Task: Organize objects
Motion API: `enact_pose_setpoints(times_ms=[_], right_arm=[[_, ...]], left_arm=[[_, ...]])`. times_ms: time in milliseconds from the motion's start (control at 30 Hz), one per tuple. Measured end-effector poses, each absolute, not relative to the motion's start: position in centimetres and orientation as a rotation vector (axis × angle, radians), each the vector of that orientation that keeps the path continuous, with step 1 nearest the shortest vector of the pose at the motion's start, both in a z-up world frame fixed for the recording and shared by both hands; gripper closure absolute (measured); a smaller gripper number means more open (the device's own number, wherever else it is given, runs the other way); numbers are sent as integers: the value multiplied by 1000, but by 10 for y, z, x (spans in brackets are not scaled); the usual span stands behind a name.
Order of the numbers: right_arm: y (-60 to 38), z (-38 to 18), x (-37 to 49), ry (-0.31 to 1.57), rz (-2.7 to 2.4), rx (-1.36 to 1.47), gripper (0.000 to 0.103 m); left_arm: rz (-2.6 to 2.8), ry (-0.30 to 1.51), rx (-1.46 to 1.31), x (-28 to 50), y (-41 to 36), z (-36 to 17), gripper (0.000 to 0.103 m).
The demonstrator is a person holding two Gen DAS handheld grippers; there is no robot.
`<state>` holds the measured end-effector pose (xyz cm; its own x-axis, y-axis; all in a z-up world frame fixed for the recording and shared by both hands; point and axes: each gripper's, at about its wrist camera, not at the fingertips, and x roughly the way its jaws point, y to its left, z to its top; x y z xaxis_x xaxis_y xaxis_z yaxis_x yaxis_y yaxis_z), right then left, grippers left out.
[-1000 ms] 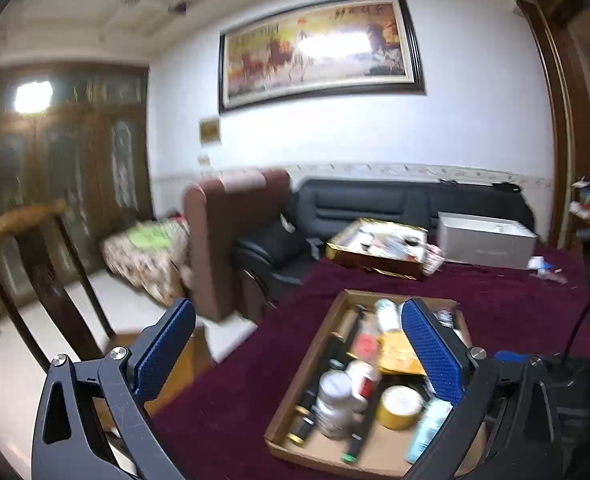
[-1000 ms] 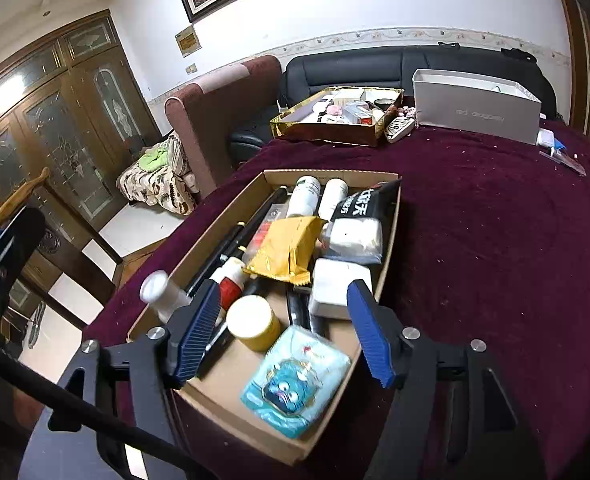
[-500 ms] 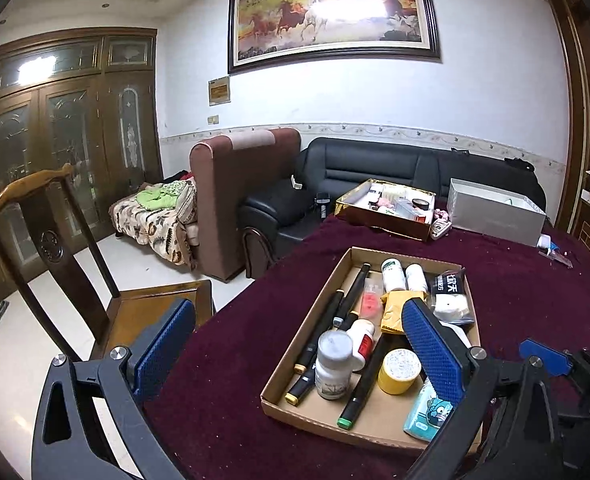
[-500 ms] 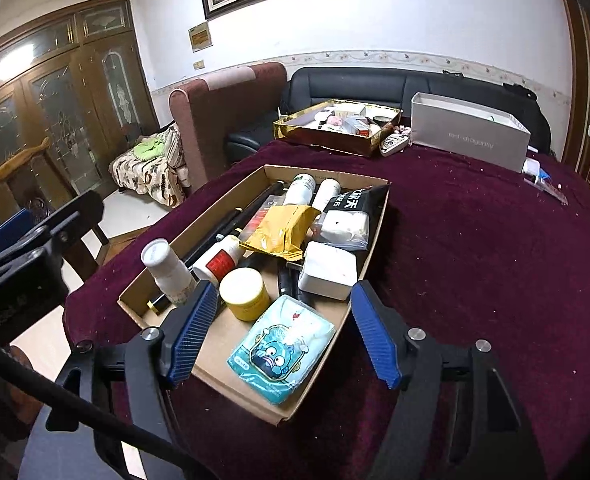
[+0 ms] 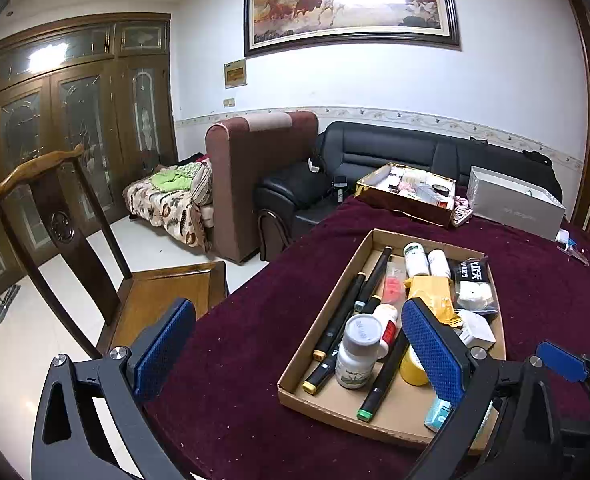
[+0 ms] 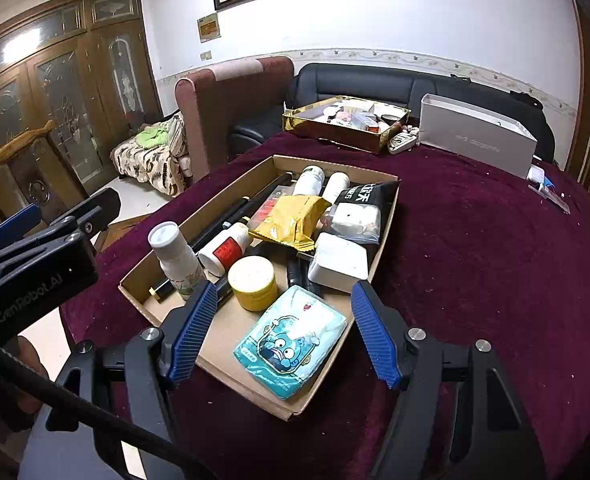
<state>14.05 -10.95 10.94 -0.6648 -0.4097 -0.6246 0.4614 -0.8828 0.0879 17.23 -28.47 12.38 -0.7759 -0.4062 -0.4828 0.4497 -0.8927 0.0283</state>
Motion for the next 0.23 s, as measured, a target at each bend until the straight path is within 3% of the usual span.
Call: enact_pose_setpoints(times_ms=[233], right_arm=[[-112, 110, 141, 120, -2497, 911, 33]], left_arm=[[-2571, 110, 668, 173, -285, 121, 2]])
